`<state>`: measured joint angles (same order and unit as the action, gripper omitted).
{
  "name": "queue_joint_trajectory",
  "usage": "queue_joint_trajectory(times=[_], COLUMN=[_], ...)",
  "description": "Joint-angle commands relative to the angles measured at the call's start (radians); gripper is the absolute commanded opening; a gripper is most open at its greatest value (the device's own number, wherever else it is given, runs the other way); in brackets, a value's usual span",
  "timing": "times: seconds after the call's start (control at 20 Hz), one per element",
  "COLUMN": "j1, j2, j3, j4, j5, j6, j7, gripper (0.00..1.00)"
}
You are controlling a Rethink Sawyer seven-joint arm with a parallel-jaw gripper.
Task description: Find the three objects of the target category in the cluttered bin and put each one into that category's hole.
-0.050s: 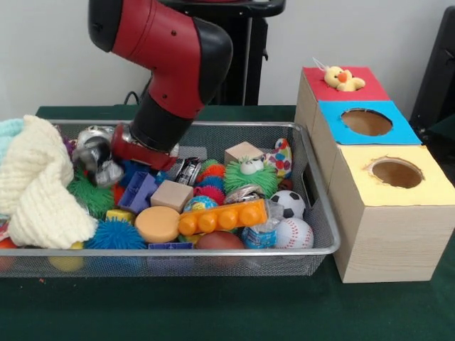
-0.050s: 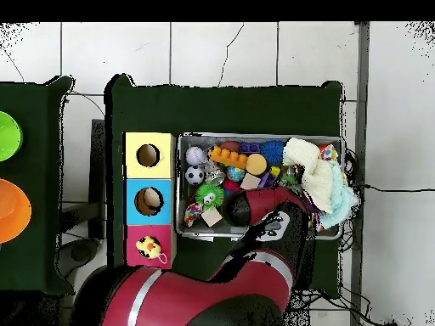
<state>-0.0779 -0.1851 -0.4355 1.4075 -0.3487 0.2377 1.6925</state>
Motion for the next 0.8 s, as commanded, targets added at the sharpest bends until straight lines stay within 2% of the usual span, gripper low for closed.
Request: queue_joint_trajectory(times=[0.05,0.15,0.25,0.35,0.5,0.55,0.8], j1=[-0.116,-0.142,-0.203,-0.29,-0.37,-0.38,-0.367], j2=[0.221,0.182,0.119,0.045,-0.061,-0.096,-0.266], j3=[0.127,0.18,0.278,0.396,0.501,0.512,0.5], j4=[-0.157,-0.142,-0.105,-0.031,0.07,0.102,0.232], j5=[-0.114,-0.157,-0.199,-0.175,-0.114,-0.085,-0.037], j6=[-0.518,-0.465,-0.356,-0.193,0.023,0.093,0.273], j7=[0.066,0.062,0.035,-0.005,-0.079,-0.089,-0.068], gripper=[1.0,1.0,1.0,1.0,1.0,1.0,1.0])
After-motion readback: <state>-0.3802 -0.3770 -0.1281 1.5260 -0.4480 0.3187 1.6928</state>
